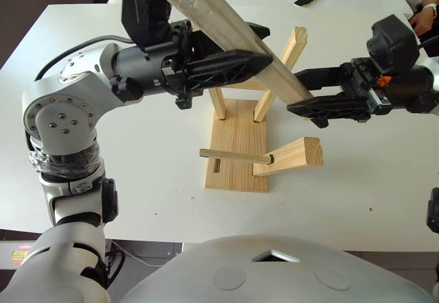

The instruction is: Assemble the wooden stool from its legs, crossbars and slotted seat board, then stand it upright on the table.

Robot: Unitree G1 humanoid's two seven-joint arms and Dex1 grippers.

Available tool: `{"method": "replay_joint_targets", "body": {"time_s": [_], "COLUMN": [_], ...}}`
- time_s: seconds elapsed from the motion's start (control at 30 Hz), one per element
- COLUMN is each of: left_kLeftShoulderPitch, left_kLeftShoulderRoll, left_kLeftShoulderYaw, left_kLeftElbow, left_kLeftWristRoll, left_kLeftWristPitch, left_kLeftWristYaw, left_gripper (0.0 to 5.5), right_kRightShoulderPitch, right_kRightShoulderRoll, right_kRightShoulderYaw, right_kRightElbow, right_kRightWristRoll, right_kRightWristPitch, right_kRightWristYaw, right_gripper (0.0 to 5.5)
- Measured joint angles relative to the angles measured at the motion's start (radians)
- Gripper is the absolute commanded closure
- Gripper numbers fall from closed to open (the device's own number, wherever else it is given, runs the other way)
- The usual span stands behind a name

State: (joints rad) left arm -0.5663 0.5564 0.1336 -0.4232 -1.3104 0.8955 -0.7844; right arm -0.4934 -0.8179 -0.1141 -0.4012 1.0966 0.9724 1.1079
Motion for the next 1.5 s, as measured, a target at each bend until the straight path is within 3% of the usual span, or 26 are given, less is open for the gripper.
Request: {"method": "replay_joint_targets", "body": {"time_s": [0.5, 0.53, 0.63, 1.03, 1.27, 1.5], "left_kLeftShoulderPitch": [-0.001, -0.001, 0.0, -0.018, -0.125, -0.112], "left_kLeftShoulderRoll": [0.023, 0.025, 0.03, 0.048, 0.198, 0.39], "left_kLeftShoulderYaw": [-0.004, -0.004, -0.003, 0.005, 0.089, 0.153], "left_kLeftElbow": [0.004, 0.006, 0.019, 0.045, 0.156, 0.166], "left_kLeftWristRoll": [0.003, 0.007, 0.01, 0.032, 0.095, 0.178], "left_kLeftWristPitch": [0.009, 0.009, 0.009, 0.006, -0.001, -0.012], "left_kLeftWristYaw": [-0.01, -0.01, -0.01, -0.025, -0.123, -0.268], "left_gripper": [3.4, 3.41, 3.44, 3.44, 3.44, 3.44], "right_kRightShoulderPitch": [0.011, 0.011, 0.011, 0.037, 0.144, 0.331], "right_kRightShoulderRoll": [-0.007, -0.007, -0.008, -0.019, -0.071, -0.102], "right_kRightShoulderYaw": [0.022, 0.027, 0.036, 0.044, -0.055, -0.219], "right_kRightElbow": [-0.015, -0.017, -0.019, 0.015, 0.036, 0.023], "right_kRightWristRoll": [-0.027, -0.038, -0.065, -0.151, -0.172, -0.172], "right_kRightWristPitch": [-0.037, -0.047, -0.061, -0.097, -0.109, -0.118], "right_kRightWristYaw": [-0.003, -0.012, -0.018, -0.013, -0.018, -0.018], "right_gripper": [3.45, 3.08, 2.64, 1.1, 0.92, 0.92]}}
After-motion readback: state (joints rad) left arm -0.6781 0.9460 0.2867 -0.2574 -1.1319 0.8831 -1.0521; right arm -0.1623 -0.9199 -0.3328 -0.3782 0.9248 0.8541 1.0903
